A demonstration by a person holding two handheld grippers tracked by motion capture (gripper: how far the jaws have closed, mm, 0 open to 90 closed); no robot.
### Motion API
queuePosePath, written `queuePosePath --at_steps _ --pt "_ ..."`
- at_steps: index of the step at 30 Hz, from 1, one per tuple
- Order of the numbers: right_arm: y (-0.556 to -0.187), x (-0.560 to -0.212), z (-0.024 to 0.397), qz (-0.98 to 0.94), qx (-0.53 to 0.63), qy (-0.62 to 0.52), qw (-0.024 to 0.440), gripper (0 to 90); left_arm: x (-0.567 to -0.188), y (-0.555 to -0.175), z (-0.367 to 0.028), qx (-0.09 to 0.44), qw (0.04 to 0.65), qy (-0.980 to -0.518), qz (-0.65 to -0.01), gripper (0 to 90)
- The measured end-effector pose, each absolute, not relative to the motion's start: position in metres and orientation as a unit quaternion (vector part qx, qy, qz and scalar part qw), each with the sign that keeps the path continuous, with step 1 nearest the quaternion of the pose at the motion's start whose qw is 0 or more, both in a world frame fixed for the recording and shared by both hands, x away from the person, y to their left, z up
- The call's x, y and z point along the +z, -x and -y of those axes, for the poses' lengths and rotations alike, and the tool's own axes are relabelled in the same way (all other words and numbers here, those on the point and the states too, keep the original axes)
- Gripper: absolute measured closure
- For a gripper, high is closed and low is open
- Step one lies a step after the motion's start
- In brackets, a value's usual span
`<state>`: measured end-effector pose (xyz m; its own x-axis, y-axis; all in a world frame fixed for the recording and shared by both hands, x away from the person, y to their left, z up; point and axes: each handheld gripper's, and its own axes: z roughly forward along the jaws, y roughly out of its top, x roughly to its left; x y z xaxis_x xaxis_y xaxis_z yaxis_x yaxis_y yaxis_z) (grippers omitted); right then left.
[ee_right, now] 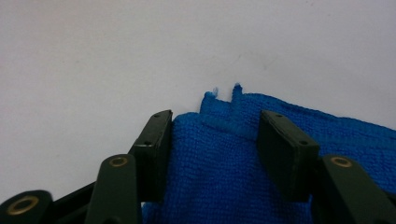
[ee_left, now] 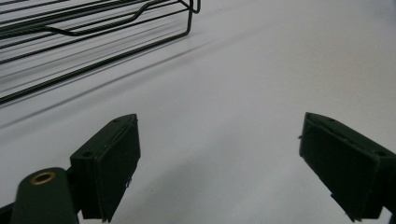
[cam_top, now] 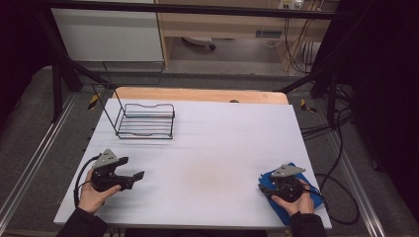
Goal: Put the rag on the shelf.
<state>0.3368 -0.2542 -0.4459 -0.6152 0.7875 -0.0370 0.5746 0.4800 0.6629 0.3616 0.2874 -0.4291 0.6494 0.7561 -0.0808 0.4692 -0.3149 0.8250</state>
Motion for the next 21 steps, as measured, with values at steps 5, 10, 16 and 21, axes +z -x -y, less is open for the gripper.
queuePosePath --at_steps 5,10,16,21 --pt "-0.338 -0.445 0.2537 -0.845 0.298 -0.405 0.18 59.3 -0.4296 -0.3619 -0.2878 0.163 0.44 -0.793 -0.388 12.9" --pt "-0.338 -0.4448 0.253 -0.843 0.297 -0.41 0.183 62.2 -0.4295 -0.362 -0.2879 0.162 0.44 -0.793 -0.389 13.2" --pt "-0.3341 -0.444 0.2531 -0.843 0.306 -0.407 0.173 55.1 -0.4292 -0.3619 -0.2889 0.163 0.438 -0.794 -0.389 13.3" --pt "-0.3302 -0.4456 0.2472 -0.843 0.296 -0.408 0.188 56.1 -0.4293 -0.3613 -0.288 0.163 0.439 -0.794 -0.389 13.4"
